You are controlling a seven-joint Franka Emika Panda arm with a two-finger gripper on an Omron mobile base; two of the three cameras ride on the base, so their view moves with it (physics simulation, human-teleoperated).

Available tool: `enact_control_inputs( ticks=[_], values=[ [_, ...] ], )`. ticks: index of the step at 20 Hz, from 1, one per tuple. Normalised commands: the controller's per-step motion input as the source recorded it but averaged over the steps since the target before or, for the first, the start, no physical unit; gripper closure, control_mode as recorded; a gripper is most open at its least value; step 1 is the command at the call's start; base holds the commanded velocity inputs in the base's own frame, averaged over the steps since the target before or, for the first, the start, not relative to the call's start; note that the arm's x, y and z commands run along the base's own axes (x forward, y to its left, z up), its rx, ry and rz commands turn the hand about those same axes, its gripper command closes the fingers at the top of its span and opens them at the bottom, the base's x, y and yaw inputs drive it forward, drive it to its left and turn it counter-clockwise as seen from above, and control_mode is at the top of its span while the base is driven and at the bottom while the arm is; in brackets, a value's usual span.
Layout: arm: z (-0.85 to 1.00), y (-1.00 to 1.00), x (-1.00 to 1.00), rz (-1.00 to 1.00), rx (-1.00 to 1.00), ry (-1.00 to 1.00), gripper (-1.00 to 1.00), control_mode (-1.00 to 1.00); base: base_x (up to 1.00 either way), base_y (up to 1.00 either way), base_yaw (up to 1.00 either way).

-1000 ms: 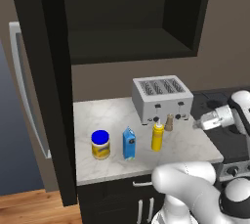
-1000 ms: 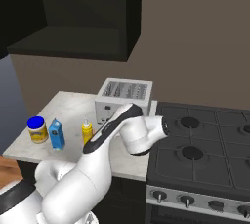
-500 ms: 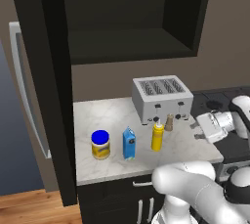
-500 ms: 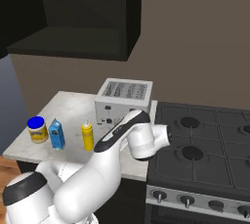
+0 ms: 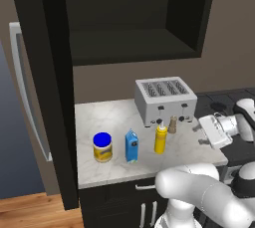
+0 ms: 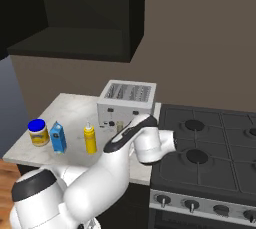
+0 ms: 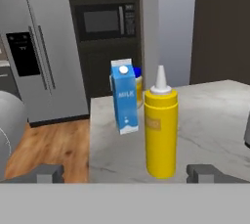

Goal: There are various items on the counter. Only move the condiments/shakers into the cabinet.

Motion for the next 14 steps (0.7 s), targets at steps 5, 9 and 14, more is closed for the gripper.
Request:
enact_control_inputs(
  ticks=[5,9,14],
  values=[
    [0.00,0.34,0.01,0.00,-0.01,0.00,-1.00,-1.00,0.00,0.00,0.00],
    [0.00,0.29,0.00,0.00,0.00,0.00,-1.00,-1.00,0.00,0.00,0.00],
    [0.00,0.17,0.00,0.00,0.00,-0.01,-1.00,-1.00,0.00,0.00,0.00]
  ],
)
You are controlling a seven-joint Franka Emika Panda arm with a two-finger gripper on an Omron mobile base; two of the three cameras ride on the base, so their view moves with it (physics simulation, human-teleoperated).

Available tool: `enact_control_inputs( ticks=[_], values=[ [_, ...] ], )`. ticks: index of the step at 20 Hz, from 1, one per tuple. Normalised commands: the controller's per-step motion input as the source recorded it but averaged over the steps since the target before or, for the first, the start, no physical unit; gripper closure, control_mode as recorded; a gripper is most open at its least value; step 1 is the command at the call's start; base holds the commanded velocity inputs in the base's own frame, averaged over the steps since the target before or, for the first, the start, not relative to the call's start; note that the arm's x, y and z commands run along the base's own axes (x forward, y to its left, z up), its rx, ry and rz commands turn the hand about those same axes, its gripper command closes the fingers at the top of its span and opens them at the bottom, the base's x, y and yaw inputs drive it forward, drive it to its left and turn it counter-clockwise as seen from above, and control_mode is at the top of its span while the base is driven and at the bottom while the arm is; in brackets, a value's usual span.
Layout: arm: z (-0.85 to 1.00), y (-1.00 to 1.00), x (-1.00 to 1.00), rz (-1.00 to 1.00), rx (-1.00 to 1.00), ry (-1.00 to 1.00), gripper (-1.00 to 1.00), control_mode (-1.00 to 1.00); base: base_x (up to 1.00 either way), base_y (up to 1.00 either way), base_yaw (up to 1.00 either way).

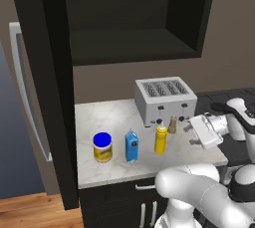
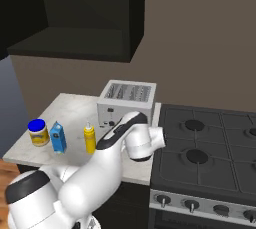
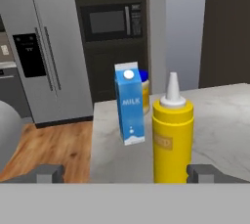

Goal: There are various items on the counter. Only move the condiments/shakers into the cabinet.

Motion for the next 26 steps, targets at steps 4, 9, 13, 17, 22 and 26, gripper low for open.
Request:
enact_control_inputs(
  ticks=[4,9,13,17,22,26],
  values=[
    [0.00,0.16,0.01,0.00,0.00,-0.01,-1.00,-1.00,0.00,0.00,0.00],
    [0.00,0.25,0.07,0.00,0.00,0.00,-1.00,-1.00,0.00,0.00,0.00],
    [0.00,0.30,0.10,0.00,0.00,0.00,-1.00,-1.00,0.00,0.00,0.00],
    [0.00,0.28,0.14,0.00,0.00,0.00,-1.00,-1.00,0.00,0.00,0.00],
    [0.00,0.13,0.06,0.00,0.00,0.00,-1.00,-1.00,0.00,0.00,0.00],
    [0.00,0.08,0.01,0.00,0.02,0.00,-1.00,-1.00,0.00,0.00,0.00]
  ],
)
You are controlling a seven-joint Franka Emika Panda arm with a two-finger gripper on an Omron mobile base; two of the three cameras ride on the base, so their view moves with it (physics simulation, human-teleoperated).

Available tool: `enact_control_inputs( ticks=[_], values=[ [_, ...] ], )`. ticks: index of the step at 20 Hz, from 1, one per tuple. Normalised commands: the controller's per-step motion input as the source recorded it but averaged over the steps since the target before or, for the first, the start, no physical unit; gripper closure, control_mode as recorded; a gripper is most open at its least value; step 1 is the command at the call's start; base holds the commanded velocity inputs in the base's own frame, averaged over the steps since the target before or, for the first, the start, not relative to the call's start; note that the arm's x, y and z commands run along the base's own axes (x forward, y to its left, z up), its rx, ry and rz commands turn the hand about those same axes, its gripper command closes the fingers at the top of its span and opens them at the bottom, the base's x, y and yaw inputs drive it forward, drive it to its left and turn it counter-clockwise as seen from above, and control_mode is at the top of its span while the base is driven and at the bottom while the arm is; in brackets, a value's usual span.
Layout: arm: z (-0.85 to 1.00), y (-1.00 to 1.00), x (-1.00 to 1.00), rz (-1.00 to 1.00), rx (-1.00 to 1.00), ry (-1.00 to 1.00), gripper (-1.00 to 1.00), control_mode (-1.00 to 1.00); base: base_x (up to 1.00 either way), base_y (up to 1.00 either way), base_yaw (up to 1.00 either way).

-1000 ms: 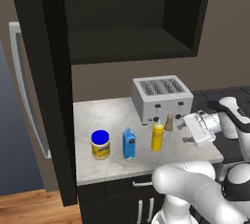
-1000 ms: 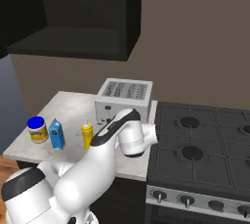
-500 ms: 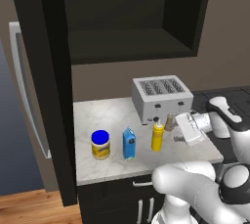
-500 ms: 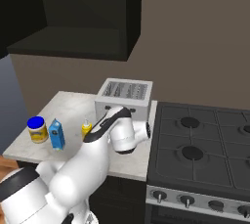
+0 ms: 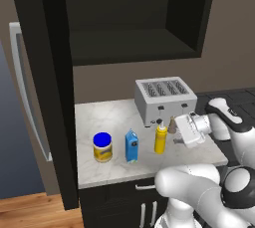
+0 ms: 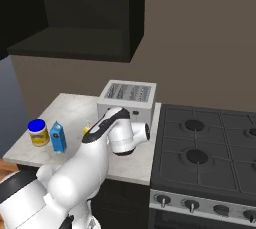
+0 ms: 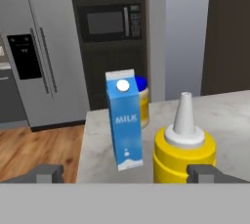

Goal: There are various items on the counter. Only move the condiments/shakers into the cabinet.

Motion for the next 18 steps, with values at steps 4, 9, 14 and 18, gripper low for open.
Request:
enact_control_inputs(
  ticks=[4,9,14,18],
  values=[
    [0.00,0.13,0.01,0.00,0.01,0.00,-1.00,-1.00,0.00,0.00,0.00],
    [0.00,0.23,0.00,0.00,0.00,0.00,-1.00,-1.00,0.00,0.00,0.00],
    [0.00,0.19,0.00,0.00,0.00,0.00,-1.00,-1.00,0.00,0.00,0.00],
    [0.00,-0.03,0.04,0.00,0.00,0.00,-1.00,-1.00,0.00,0.00,0.00]
  ],
)
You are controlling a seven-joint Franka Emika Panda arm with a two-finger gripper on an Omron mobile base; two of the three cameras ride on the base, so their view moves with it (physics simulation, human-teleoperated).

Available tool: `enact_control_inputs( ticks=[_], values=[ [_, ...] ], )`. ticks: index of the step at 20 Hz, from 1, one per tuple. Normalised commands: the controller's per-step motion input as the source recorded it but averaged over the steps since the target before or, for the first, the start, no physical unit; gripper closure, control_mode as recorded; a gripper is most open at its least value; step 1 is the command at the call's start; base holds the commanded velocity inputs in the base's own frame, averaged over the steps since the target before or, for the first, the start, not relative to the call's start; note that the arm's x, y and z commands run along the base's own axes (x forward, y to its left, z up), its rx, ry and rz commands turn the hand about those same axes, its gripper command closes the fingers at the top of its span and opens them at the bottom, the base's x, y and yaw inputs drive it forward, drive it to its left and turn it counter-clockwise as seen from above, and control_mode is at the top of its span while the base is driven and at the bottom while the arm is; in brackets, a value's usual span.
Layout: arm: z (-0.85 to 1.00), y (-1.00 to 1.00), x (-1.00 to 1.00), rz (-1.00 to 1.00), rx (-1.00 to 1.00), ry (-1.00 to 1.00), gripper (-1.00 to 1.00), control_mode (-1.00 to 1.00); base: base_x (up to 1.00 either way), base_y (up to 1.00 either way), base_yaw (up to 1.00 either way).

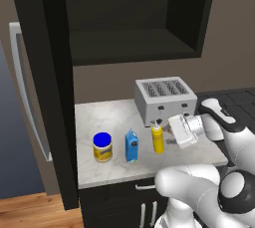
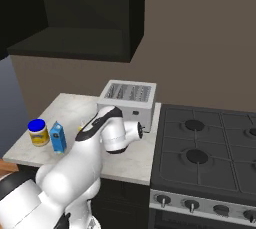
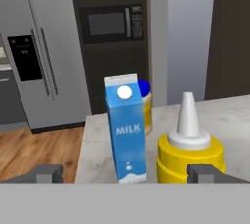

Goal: There are various items on the counter. Only move the condiments/shakers into the cabinet.

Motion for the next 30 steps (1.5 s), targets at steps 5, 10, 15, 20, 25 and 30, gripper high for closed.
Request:
enact_control_inputs(
  ticks=[5,10,15,20,25,30],
  values=[
    [0.00,-0.33,0.19,0.00,0.00,0.00,-1.00,-1.00,0.00,0.00,0.00],
    [0.00,-0.09,0.32,0.00,0.00,0.00,-1.00,-1.00,0.00,0.00,0.00],
    [-0.01,0.00,0.26,0.00,0.00,0.00,-1.00,-1.00,0.00,0.00,0.00],
    [0.00,0.04,0.02,0.00,0.00,0.03,-1.00,-1.00,0.00,0.00,0.00],
    [-0.14,0.17,0.00,0.00,-0.04,0.04,-1.00,-1.00,0.00,0.00,0.00],
    [-0.31,0.35,-0.08,0.02,-0.09,0.02,-1.00,-1.00,0.00,0.00,0.00]
  ],
)
